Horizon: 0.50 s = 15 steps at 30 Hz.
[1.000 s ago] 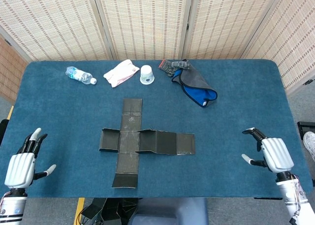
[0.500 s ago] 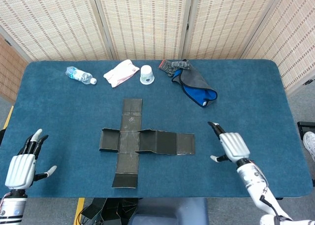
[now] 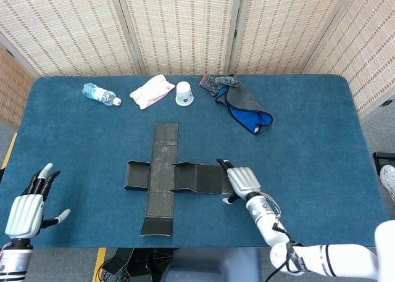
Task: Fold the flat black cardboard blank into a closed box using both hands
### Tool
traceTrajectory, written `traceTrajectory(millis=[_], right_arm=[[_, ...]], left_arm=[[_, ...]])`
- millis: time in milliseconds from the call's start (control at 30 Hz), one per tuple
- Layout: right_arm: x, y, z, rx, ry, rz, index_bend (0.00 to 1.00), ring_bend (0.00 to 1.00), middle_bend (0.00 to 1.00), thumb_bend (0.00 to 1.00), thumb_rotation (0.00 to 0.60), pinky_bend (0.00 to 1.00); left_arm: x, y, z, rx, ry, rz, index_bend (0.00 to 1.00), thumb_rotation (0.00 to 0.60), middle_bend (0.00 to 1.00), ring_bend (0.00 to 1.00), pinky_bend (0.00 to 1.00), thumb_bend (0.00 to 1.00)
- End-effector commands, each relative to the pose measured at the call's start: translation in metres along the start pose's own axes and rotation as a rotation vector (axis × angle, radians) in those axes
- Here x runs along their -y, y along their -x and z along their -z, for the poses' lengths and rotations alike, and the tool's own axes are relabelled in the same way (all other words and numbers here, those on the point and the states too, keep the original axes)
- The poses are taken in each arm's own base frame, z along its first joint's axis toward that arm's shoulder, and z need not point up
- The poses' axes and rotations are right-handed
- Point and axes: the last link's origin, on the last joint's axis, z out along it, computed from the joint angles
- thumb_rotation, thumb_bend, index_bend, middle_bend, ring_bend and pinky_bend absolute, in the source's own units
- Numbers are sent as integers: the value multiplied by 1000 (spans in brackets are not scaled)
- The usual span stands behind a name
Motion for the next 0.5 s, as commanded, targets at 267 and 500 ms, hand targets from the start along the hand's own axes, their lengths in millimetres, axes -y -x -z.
traceTrajectory(millis=[267, 500], right_arm=[[23, 10, -23, 5, 58, 60, 0, 754, 105, 0, 600, 889], [33, 13, -32, 11, 78, 97, 0, 754, 105, 0, 600, 889]], left_arm=[[3, 3, 0, 8, 5, 1, 110, 600, 1, 59, 281, 65], [5, 3, 0, 5, 5, 6, 110, 600, 1, 60, 281, 65]])
